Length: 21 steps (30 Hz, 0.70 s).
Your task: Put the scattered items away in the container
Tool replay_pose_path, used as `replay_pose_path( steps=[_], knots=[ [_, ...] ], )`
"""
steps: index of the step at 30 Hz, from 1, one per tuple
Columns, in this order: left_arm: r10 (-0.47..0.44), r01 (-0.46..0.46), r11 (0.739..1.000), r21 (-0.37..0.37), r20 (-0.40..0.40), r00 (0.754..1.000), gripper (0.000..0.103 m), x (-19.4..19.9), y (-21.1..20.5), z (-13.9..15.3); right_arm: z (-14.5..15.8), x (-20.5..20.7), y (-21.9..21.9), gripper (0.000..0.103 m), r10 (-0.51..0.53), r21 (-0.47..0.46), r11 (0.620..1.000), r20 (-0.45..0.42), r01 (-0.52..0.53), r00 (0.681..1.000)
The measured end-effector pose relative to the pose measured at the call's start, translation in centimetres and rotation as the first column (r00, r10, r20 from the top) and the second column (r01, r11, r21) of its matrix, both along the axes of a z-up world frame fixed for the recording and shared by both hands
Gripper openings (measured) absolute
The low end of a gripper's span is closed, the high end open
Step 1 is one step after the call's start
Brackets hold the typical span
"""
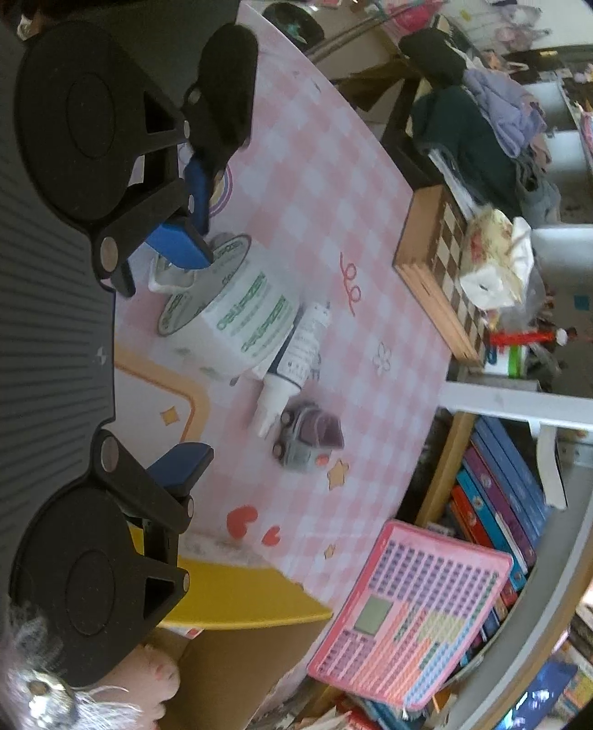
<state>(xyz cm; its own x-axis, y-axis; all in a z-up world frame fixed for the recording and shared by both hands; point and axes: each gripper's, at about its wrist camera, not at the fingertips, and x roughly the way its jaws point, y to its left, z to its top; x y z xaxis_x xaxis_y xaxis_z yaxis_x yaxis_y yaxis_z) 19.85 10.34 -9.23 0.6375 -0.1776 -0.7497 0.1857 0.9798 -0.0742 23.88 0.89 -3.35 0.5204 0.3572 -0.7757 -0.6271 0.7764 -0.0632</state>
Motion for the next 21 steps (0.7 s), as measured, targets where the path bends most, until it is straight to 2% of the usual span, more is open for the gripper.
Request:
replay_pose_path(
  steps=[8, 11, 13, 15, 17, 18, 21],
  knots=[
    [0.048, -0.048, 0.999, -0.022, 0.020, 0.999, 0.043, 1.2, 0.0, -0.7, -1.6, 1.6, 1.8, 0.080, 0.031, -0.024, 0.999, -0.044, -0.032, 0.999],
    [0.049, -0.049, 0.999, -0.018, 0.033, 0.998, 0.030, 1.2, 0.0, -0.7, -1.8, 2.2, 2.2, 0.074, 0.036, -0.016, 0.999, -0.054, -0.037, 0.998],
    [0.048, -0.047, 0.998, -0.032, 0.032, 0.998, 0.030, 1.2, 0.3, -0.7, -1.9, 2.6, 2.5, 0.068, 0.046, -0.010, 0.999, -0.057, -0.046, 0.997],
    [0.045, -0.044, 0.999, -0.033, 0.026, 0.999, 0.030, 0.9, 0.6, -0.7, -2.0, 2.8, 2.7, 0.052, 0.048, -0.009, 0.999, -0.062, -0.048, 0.997],
    [0.043, -0.043, 0.999, -0.034, 0.018, 0.999, 0.030, 0.6, 1.0, -0.7, -2.0, 3.1, 2.6, 0.050, 0.045, 0.001, 0.999, -0.068, -0.045, 0.997],
    [0.047, -0.046, 0.998, -0.038, 0.013, 0.999, 0.030, 0.4, 1.2, -0.6, -1.9, 3.2, 2.4, 0.044, 0.040, 0.010, 0.999, -0.071, -0.039, 0.997],
    [0.075, -0.075, 0.996, -0.043, 0.010, 0.997, 0.030, -0.3, 2.2, -0.3, -1.7, 3.5, 1.8, 0.036, 0.017, 0.039, 0.999, -0.086, -0.013, 0.996]
  ],
)
